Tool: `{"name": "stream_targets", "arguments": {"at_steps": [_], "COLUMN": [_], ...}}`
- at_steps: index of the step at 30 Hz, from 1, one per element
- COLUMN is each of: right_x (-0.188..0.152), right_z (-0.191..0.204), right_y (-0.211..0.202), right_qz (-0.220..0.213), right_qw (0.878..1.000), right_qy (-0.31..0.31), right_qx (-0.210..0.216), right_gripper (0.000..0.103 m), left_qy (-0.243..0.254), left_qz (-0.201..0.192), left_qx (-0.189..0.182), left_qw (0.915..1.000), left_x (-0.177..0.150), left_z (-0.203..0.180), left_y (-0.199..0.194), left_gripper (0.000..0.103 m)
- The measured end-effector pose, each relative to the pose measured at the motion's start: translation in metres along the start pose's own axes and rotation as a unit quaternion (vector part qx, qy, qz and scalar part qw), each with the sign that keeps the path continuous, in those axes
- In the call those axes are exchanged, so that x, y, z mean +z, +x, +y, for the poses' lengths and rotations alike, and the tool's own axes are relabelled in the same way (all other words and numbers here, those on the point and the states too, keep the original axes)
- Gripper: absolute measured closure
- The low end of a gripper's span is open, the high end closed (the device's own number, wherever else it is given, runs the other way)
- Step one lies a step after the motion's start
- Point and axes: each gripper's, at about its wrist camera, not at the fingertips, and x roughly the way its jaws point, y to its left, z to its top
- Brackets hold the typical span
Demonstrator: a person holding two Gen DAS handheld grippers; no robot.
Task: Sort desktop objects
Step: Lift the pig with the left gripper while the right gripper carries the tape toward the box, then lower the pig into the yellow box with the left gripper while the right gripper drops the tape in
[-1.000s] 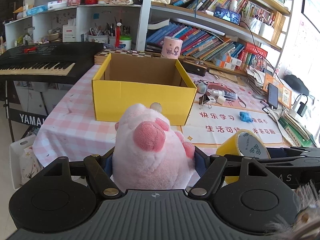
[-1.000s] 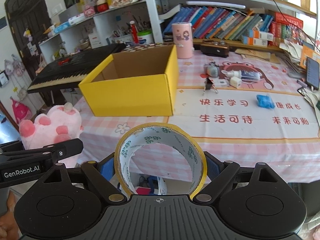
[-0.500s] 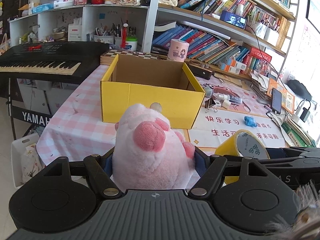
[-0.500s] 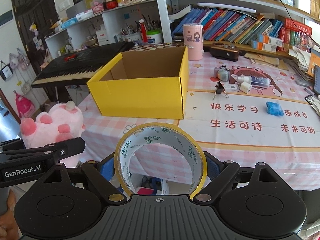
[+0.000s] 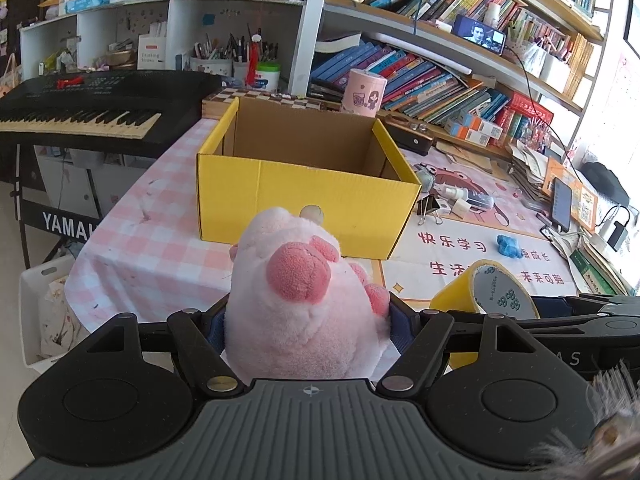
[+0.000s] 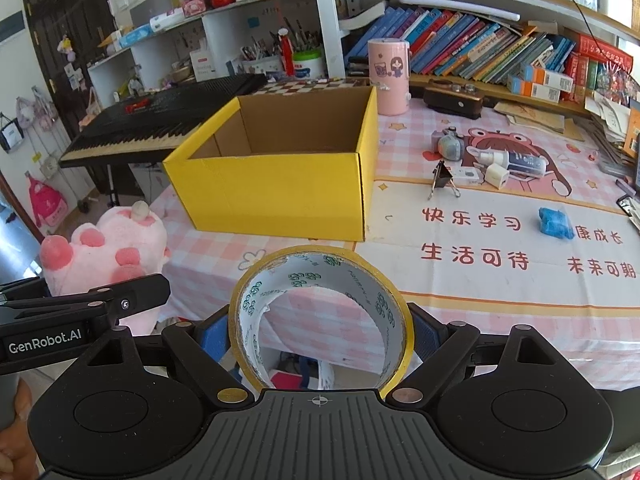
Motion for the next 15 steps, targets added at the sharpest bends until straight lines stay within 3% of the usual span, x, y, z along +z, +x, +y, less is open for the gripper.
{"name": "stream_targets", "arguments": {"at_steps": [15], "right_x": [0.030], "right_z": [-0.023], "right_y": [0.026], "right_qz": [0.003], "right_qw": [1.000], "right_qy": [-0.015], "right_qx": [0.003], "right_gripper": [0.014], "left_qy": [-0.002], "left_qz": [0.007], "left_qx": [0.012], "left_qw": [0.9999], "left_x": [0.024], "left_z": [-0.015], "left_y": [0.035], "left_gripper": [0.031]}}
